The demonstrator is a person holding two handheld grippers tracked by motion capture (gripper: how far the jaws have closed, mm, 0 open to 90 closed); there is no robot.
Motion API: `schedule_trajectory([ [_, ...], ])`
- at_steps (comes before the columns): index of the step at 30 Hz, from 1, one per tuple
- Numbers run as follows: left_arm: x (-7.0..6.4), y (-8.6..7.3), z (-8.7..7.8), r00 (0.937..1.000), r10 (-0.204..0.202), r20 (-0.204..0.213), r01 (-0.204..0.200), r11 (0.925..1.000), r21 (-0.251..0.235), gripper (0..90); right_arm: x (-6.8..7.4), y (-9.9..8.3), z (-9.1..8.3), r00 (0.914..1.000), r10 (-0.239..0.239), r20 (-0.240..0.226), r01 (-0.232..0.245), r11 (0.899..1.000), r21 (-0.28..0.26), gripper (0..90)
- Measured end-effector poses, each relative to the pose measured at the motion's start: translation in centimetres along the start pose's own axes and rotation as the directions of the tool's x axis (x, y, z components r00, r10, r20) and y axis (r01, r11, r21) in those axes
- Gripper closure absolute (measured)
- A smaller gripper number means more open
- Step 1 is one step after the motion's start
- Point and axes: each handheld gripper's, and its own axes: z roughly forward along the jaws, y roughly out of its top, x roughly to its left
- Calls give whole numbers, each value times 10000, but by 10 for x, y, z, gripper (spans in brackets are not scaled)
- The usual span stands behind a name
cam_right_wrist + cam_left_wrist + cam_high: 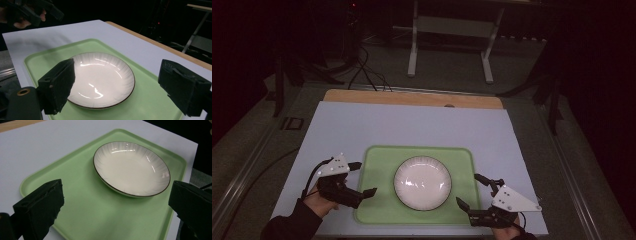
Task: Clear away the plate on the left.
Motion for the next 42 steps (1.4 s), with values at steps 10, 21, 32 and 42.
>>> schedule_trajectory([
  [10,-2,-13,2,9998,34,176,-30,9998,-221,0,0,0,0,10000,11,-20,-11,10000,10,139],
  [21,-6,-24,9,9990,-24,446,30,9999,-124,0,-3,-2,-1,9998,195,-49,-195,9998,39,139],
  [32,-7,-27,14,9984,185,530,-180,9998,-113,0,-7,-5,1,9993,377,-72,-376,9992,144,138],
  [42,-10,-28,15,9983,249,533,-247,9997,-33,0,-6,-5,2,9993,339,-128,-337,9992,191,139],
])
